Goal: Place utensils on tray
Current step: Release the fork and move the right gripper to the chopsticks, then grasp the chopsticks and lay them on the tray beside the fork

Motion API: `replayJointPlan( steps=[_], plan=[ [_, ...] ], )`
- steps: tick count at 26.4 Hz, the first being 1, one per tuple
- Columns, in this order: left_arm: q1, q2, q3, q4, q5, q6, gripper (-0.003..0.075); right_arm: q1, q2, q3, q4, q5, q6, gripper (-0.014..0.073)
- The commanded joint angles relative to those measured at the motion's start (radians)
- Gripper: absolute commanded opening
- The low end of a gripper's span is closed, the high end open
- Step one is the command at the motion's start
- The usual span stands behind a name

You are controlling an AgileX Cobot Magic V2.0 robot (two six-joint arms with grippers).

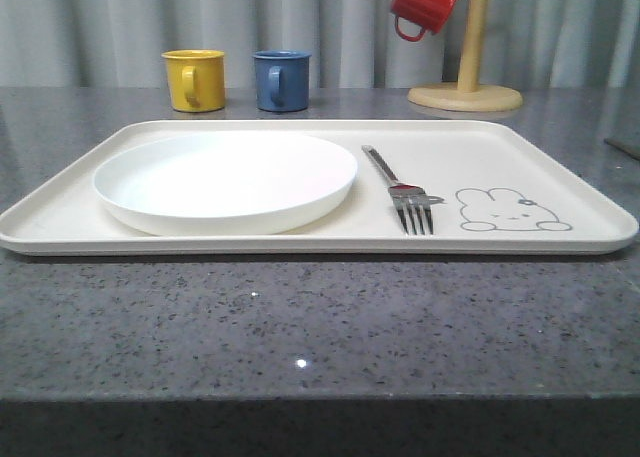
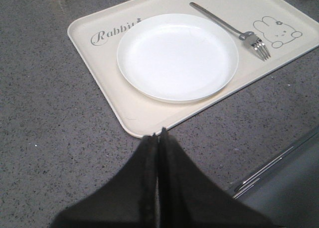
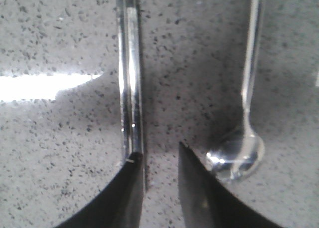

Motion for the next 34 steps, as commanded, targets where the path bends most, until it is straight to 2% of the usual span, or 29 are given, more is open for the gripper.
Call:
replayJointPlan(
  steps=[1, 16, 22, 26, 30, 34],
  plan=[
    [-0.009, 0.003, -0.026, 0.0, -0.067, -0.01, -0.0018, -0.006, -0.025, -0.019, 0.014, -0.01, -0.021, 0.0214],
    [-0.009, 0.003, -0.026, 0.0, -0.067, -0.01, -0.0018, -0.006, 0.023, -0.019, 0.053, -0.044, -0.049, 0.0206],
    [-0.009, 0.003, -0.026, 0.0, -0.067, -0.01, -0.0018, -0.006, 0.023, -0.019, 0.059, -0.039, -0.049, 0.0025],
    [-0.009, 0.003, -0.026, 0.0, -0.067, -0.01, -0.0018, 0.002, 0.01, -0.027, 0.11, 0.007, -0.049, 0.0013],
    [-0.009, 0.003, -0.026, 0.0, -0.067, -0.01, -0.0018, 0.051, -0.019, -0.047, 0.16, 0.042, -0.05, 0.0013],
    [-0.009, 0.003, -0.026, 0.0, -0.067, -0.01, -0.0018, 0.183, -0.062, -0.076, 0.225, 0.048, -0.05, 0.0013]
  ],
)
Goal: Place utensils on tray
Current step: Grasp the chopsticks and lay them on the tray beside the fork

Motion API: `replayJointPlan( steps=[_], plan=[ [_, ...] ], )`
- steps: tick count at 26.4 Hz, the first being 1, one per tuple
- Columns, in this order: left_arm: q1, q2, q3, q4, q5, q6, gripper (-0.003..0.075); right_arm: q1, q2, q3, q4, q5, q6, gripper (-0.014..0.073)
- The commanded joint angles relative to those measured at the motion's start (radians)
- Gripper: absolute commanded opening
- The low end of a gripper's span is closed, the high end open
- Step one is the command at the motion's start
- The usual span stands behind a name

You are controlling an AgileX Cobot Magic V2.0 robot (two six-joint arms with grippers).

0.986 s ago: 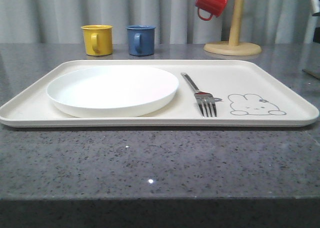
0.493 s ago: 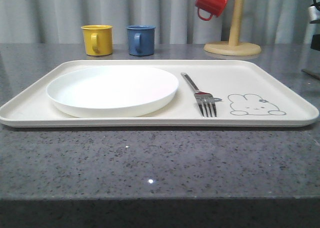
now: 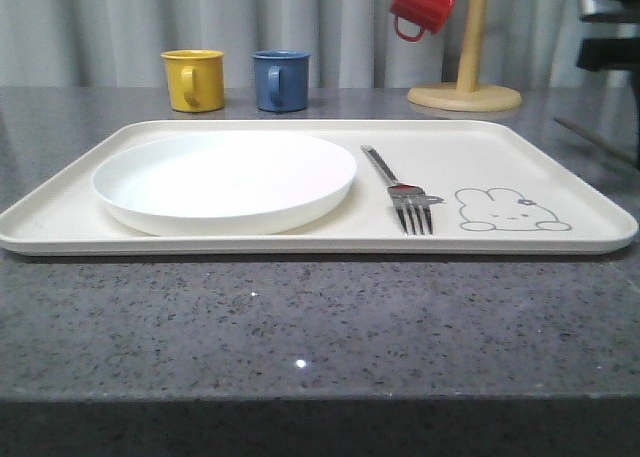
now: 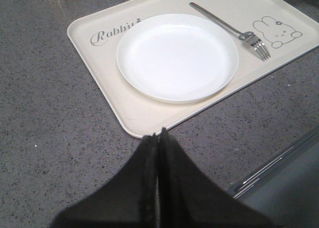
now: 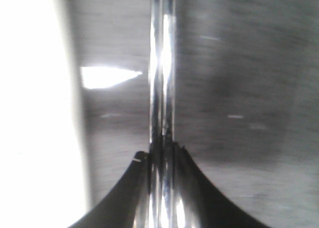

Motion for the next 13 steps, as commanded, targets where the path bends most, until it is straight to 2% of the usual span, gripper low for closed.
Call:
replayJointPlan(
  steps=[1, 7, 13],
  plan=[
    [-0.009, 0.003, -0.026, 0.0, -0.067, -0.01, -0.0018, 0.096, -0.072, -0.053, 0.081, 0.056, -0.007, 0.0013],
    [-0.009, 0.003, -0.026, 0.0, -0.067, -0.01, -0.0018, 0.239, -0.047, -0.059, 0.134, -0.043, 0.132, 0.0015],
    [-0.009, 0.003, -0.026, 0.0, -0.067, -0.01, -0.0018, 0.277, 0.005, -0.059, 0.135, -0.113, 0.281, 0.0015]
  ],
)
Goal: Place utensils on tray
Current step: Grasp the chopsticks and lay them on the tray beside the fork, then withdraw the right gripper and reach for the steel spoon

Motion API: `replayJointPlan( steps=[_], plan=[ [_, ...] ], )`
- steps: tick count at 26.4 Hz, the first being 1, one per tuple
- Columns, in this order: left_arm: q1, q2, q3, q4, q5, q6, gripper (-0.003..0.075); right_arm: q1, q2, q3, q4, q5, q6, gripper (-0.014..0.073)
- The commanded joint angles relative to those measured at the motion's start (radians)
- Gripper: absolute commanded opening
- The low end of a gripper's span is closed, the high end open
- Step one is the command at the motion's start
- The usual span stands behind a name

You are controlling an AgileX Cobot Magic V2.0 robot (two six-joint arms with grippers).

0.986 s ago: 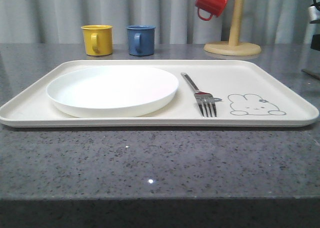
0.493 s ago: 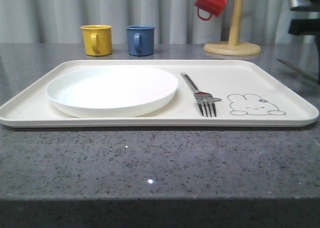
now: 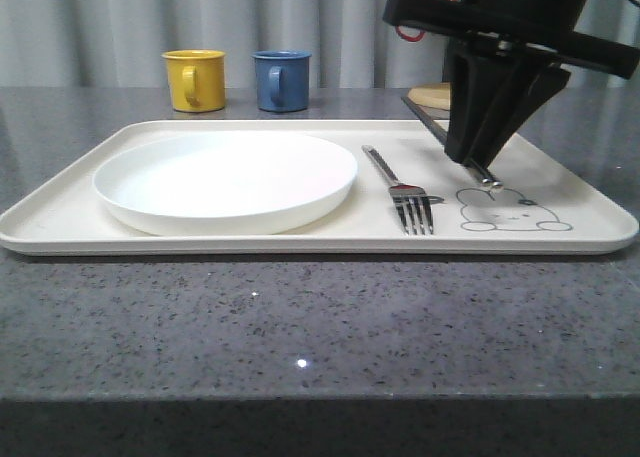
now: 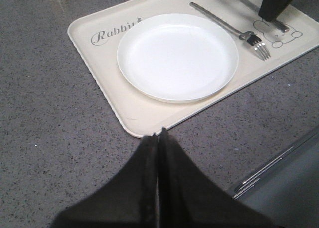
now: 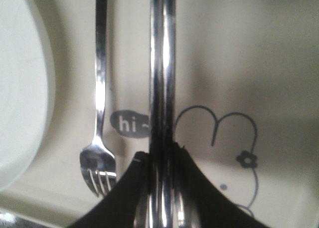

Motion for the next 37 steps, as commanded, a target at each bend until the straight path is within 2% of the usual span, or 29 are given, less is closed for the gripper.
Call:
replayJointPlan(
  steps=[1, 4, 6, 10, 12, 17, 21, 25, 32, 37],
  plan=[
    [-0.009, 0.003, -0.026, 0.0, -0.067, -0.009, -0.0018, 0.004, -0.011, -0.028, 0.012, -0.038, 0.058, 0.0015],
    [-0.009, 0.003, -0.026, 0.0, -0.067, -0.009, -0.0018, 0.004, 0.006, -0.028, 0.011, -0.033, 0.068, 0.003],
    [-0.009, 0.003, -0.026, 0.0, -0.067, -0.009, -0.0018, 0.004, 0.006, -0.028, 0.011, -0.033, 0.068, 0.0074],
    [-0.009, 0.003, -0.026, 0.0, -0.067, -0.009, -0.0018, 0.004, 0.006, -0.028, 0.009, -0.032, 0.068, 0.0256],
    [-0.009, 0.003, -0.026, 0.0, -0.067, -0.009, -0.0018, 0.004, 0.004, -0.028, -0.003, -0.026, 0.061, 0.0314],
    [-0.009, 0.003, -0.026, 0.0, -0.067, -0.009, -0.0018, 0.004, -0.089, -0.028, -0.083, -0.039, -0.07, 0.0318],
    [-0.009, 0.003, -0.026, 0.0, -0.067, -0.009, -0.0018, -0.016, -0.197, -0.028, -0.257, -0.005, -0.09, 0.0318],
    [-0.009, 0.003, -0.026, 0.0, -0.069, -0.009, -0.0018, -0.128, -0.246, -0.028, -0.358, 0.071, -0.102, 0.0318],
    [-0.009, 0.003, -0.026, 0.0, -0.069, -0.009, -0.0018, -0.406, -0.224, -0.028, -0.351, 0.094, -0.245, 0.0316],
    [-0.009, 0.003, -0.026, 0.0, -0.069, -0.009, -0.0018, -0.507, -0.159, -0.028, -0.303, 0.022, -0.252, 0.0316]
  ],
)
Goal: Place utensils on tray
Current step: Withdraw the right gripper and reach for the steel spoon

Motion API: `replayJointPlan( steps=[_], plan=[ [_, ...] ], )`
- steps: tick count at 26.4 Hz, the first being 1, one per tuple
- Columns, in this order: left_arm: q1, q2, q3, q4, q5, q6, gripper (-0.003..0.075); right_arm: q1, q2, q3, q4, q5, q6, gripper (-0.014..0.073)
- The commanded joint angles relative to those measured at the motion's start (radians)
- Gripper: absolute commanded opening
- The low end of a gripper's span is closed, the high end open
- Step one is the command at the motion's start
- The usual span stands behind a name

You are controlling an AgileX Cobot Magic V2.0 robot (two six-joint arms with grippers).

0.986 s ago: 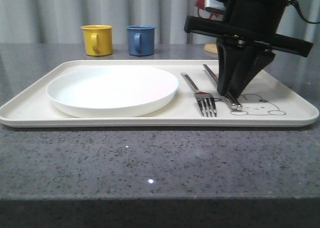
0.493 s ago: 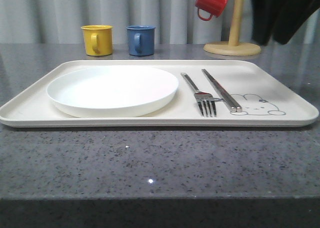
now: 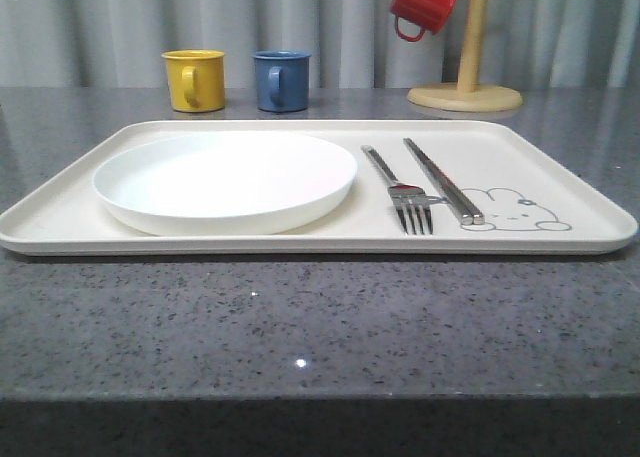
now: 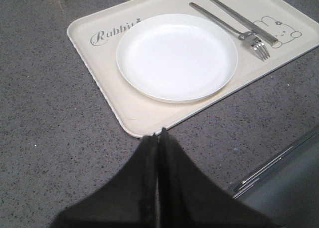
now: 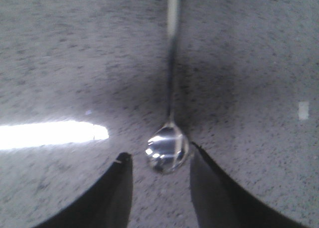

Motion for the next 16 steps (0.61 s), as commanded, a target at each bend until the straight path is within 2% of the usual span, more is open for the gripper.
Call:
replayJointPlan(
  steps=[1, 8, 16],
  plan=[
    [-0.009, 0.003, -0.026, 0.0, -0.069, -0.009, -0.0018, -0.041, 0.015, -0.028, 0.025, -0.071, -0.023, 0.0316],
    [-0.009, 0.003, -0.026, 0.0, -0.069, -0.009, -0.0018, -0.04, 0.119, -0.028, 0.016, -0.148, -0.038, 0.0316],
    [-0.009, 0.003, -0.026, 0.0, -0.069, -0.009, -0.0018, -0.04, 0.182, -0.028, 0.016, -0.159, -0.038, 0.0316]
  ],
)
